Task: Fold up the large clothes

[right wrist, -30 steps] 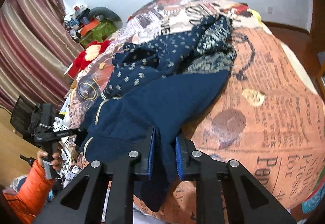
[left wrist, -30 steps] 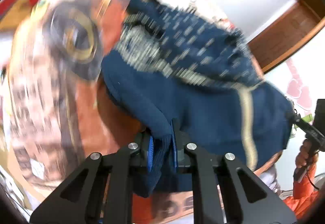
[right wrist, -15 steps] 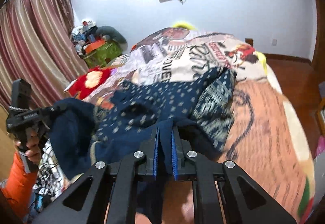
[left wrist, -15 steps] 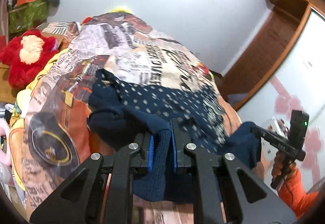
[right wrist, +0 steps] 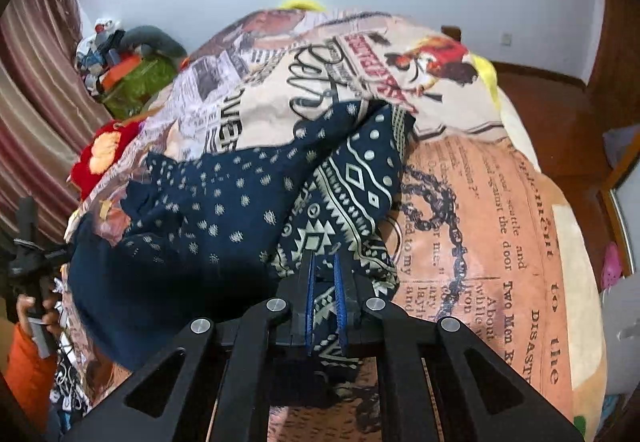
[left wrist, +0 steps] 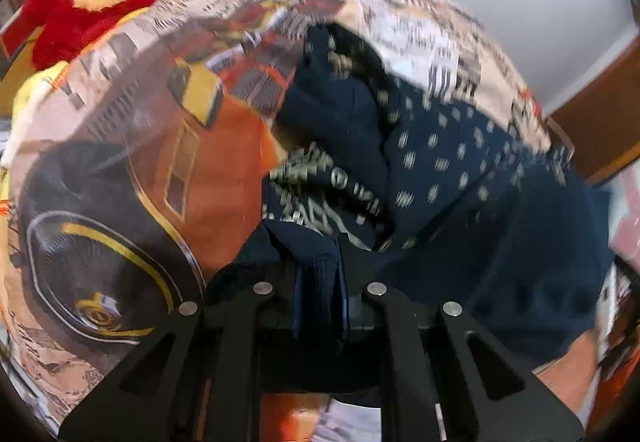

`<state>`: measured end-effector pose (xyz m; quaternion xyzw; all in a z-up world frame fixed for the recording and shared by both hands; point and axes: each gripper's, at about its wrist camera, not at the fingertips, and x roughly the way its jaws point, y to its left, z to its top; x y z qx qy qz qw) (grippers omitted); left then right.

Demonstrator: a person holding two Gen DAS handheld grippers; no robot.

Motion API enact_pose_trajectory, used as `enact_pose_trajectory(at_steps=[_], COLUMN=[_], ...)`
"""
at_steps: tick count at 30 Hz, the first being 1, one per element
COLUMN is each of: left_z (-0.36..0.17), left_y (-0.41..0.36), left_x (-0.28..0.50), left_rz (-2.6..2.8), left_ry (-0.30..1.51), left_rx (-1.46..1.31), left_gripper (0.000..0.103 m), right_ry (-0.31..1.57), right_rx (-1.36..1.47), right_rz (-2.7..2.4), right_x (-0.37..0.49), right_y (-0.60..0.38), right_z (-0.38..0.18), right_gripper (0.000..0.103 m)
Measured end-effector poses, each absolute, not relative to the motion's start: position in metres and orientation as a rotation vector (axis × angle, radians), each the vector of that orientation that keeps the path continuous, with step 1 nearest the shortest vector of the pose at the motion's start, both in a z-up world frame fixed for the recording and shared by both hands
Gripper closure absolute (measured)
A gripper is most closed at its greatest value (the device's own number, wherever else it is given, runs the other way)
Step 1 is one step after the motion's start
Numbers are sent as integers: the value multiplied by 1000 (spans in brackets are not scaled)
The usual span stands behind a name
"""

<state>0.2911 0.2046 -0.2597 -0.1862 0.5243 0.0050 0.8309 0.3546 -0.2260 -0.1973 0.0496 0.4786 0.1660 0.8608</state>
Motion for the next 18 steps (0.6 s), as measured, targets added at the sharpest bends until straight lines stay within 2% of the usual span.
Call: enact_pose_trajectory(at_steps=[7,12,13,15,16,17,18], left_z=[-245,-210,-204,-193,-188,-183,-178], left_y=[193,199,199,204,208,211,214], left_x=[281,272,270,264,259,255,249], left_rz=[17,8,8,12,16,33,52], left_ry=[1102,1087,1080,1067,1061,1044,1021], left_rx=[-272,-243,-243,-241,-244,-243,-238], left_gripper=[88,76,75,73,69,58,51], right_ry=[979,979,981,973,951,921,904], right_rx=[105,56,45,38,37,33,24], right_rz=[388,421,427,439,447,455,462], right_x=[339,334,333,331,329,327,326], right_y=[-225,-209,-205,-200,-197,-194,-191], right_z=[-172,-163,-163,-162,-160,-156,-154], right_gripper=[95,93,88,65,44,33,32])
